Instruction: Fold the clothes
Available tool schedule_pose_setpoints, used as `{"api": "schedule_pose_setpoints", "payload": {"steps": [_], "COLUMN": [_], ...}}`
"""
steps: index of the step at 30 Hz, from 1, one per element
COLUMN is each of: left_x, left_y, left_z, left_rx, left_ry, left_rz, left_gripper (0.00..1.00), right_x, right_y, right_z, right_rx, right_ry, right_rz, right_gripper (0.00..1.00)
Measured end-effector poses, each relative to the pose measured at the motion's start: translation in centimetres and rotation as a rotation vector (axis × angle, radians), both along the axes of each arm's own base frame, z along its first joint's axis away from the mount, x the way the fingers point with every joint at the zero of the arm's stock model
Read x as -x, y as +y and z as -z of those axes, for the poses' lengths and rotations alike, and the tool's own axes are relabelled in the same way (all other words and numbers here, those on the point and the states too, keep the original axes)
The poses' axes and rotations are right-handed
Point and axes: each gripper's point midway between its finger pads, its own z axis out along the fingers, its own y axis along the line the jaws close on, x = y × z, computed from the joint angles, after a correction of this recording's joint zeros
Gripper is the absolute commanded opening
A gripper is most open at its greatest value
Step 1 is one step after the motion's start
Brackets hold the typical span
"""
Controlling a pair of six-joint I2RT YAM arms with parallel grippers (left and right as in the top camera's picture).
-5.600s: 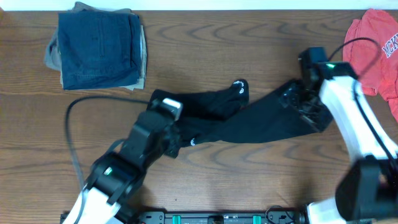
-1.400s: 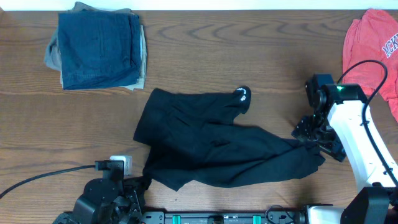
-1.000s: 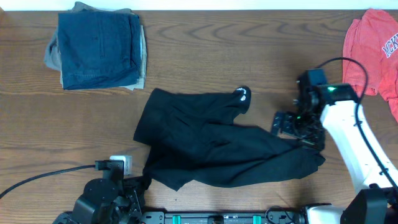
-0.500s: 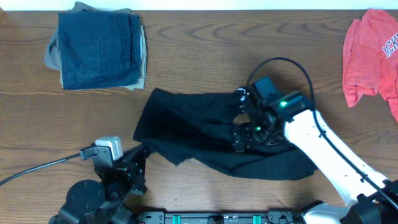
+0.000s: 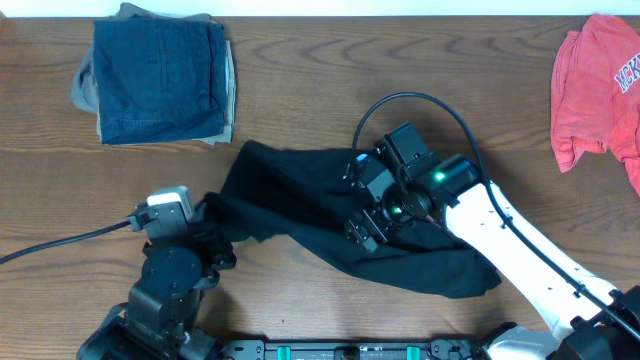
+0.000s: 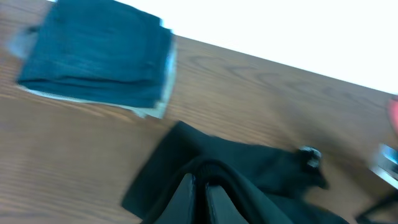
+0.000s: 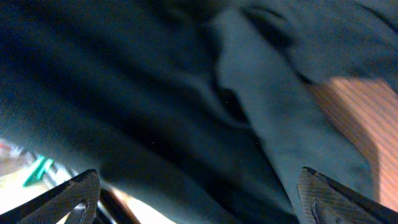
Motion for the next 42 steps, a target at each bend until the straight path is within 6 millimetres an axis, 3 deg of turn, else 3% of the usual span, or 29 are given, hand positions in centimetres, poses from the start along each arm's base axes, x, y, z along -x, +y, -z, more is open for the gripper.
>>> {"api": "schedule_pose_setpoints", "payload": {"steps": [10,20,25,32,42], "left_x": [-0.2,-0.1,0.3,1.2,2.1], "left_y": [3.3,3.7,3.9,4.4,4.2], "left_z": [-0.7,-2.0,-3.6,-5.0,-7.8], "left_rx": [-0.095,-0.088,-0.069,-0.069,-0.013], "left_ry": [-0.042,-0.069,-0.093,-0.092,-0.130], "left_rz": [-0.173,-0.187,-0.189,-0.186,-0.143], "left_gripper": [0.06,0.06,0.06,0.06,0.06], "right_x": [4.1,5.9,6.2,5.9,5.7], "right_y": [2.5,5.3,5.7,6.2,6.4], "right_z": [1.2,2.7,2.6,2.8,3.5], "right_rx": [-0.097,-0.184,-0.191,-0.199,-0.190], "right_ry": [-0.002,-0.060,-0.058,-0.058,-0.028], "right_rz": [-0.286,-0.400,-0.405,-0.387,-0.352], "right_gripper": [0.99,0.83,0.82,0.70,0.70]}}
